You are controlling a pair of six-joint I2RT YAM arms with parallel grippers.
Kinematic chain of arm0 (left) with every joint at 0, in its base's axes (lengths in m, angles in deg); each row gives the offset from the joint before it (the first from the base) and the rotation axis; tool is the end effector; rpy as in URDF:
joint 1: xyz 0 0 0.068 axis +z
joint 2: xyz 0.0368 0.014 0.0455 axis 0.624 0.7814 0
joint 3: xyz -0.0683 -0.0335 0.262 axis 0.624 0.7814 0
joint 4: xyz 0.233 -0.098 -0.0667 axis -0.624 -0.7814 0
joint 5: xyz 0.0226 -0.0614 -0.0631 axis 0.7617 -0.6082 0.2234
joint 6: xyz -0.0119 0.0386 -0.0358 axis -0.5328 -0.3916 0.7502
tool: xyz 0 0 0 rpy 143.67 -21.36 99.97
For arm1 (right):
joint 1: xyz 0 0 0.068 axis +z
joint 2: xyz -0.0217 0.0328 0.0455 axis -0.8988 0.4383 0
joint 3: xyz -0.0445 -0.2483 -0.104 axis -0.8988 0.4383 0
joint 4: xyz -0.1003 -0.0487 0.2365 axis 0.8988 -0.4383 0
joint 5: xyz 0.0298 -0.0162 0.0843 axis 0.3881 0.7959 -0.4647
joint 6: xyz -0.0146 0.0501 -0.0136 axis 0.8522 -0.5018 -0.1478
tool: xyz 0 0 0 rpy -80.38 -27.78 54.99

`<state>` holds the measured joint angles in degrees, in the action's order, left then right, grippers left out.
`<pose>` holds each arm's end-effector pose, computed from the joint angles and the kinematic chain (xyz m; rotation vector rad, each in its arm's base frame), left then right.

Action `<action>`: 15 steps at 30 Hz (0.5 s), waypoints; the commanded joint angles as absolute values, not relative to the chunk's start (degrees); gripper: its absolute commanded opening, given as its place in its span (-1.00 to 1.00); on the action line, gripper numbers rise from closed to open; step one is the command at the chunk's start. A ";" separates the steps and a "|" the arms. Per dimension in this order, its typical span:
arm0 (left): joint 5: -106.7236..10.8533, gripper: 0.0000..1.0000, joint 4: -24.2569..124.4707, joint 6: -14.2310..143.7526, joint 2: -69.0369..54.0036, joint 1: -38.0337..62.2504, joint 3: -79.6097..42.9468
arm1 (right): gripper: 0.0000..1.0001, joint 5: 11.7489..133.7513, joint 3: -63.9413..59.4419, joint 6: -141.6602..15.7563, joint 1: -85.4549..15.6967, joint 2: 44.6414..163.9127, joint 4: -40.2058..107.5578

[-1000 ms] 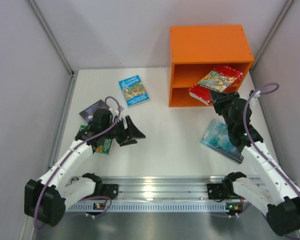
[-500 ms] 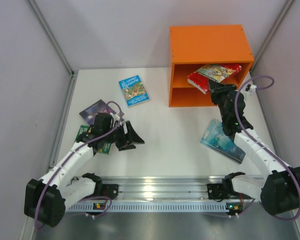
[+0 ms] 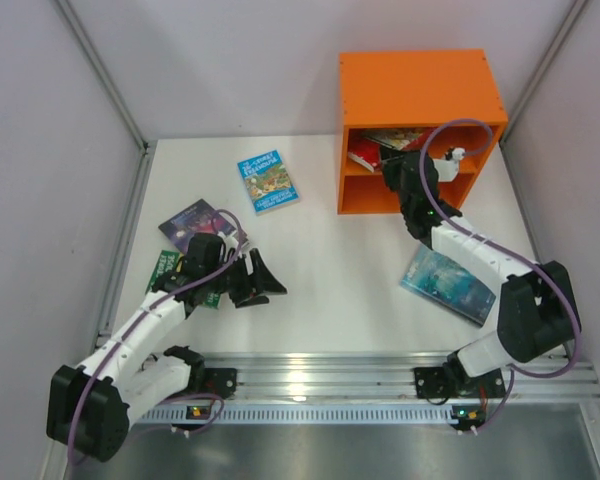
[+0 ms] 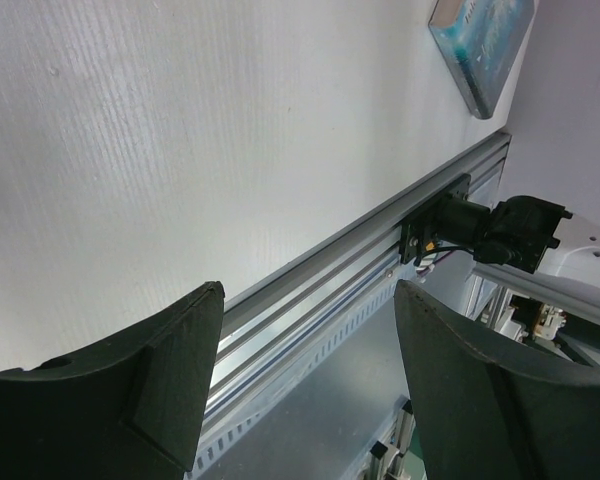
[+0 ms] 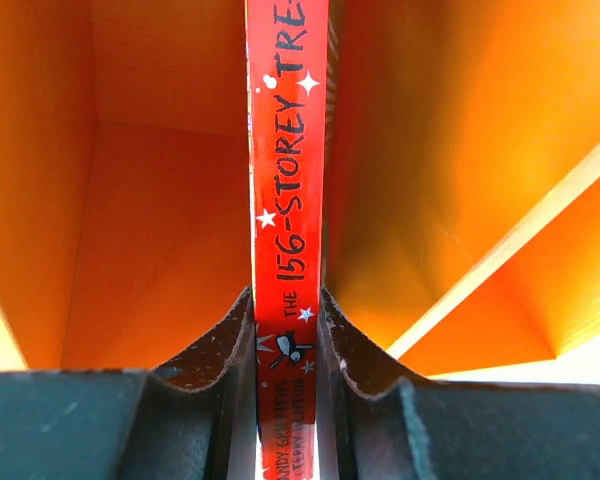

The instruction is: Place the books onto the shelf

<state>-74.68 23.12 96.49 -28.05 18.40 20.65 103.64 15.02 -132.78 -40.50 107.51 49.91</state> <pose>0.1702 -0.0844 0.2196 -0.1963 2.5536 -1.2143 0.3223 0.1248 0.3039 1.0826 1.4733 0.9153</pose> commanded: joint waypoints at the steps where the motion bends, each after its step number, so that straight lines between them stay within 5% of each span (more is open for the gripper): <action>1: -74.57 0.47 24.36 95.46 -29.13 18.57 20.88 | -0.66 105.00 10.02 -133.39 -38.26 107.66 47.74; 3: -74.48 0.47 24.27 95.46 -29.40 18.48 21.05 | -0.37 104.65 10.10 -133.31 -37.99 107.48 45.53; 15: -74.92 0.46 26.73 96.25 -27.55 18.48 22.02 | 0.01 95.51 4.65 -123.38 -38.69 108.63 31.64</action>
<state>-74.70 24.04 96.53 -27.74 18.40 21.81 98.39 7.91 -127.42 -38.99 109.39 33.39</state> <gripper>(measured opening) 0.734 0.497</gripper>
